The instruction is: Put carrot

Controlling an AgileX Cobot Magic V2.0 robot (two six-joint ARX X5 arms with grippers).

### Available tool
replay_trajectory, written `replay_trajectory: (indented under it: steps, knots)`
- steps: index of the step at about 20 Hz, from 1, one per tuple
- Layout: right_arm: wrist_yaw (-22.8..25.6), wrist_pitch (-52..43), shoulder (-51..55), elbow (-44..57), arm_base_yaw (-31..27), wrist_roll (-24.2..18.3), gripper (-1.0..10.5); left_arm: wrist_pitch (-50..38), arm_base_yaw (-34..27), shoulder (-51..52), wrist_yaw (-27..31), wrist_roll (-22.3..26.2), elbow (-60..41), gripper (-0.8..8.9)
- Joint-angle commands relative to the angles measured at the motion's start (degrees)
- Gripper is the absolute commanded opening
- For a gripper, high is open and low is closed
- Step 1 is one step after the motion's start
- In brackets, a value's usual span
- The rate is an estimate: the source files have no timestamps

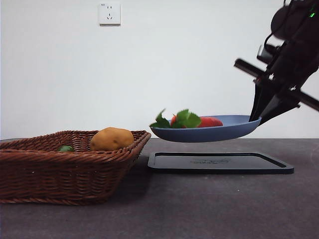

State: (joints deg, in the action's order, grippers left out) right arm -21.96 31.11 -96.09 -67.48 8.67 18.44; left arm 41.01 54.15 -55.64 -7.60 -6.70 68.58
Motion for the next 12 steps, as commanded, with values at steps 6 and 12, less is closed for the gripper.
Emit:
replay_trajectory:
  steps: [6,12]
  knots:
    - [-0.13,-5.62,-10.45,-4.39,-2.27,-0.31,0.0,1.01,0.52,-0.63,4.76,-0.37,1.18,3.09]
    - [1.27,-5.29,-13.20,-4.39,-2.27,-1.03,1.5,0.11,0.50,-0.74,4.94,-0.37,1.18,3.09]
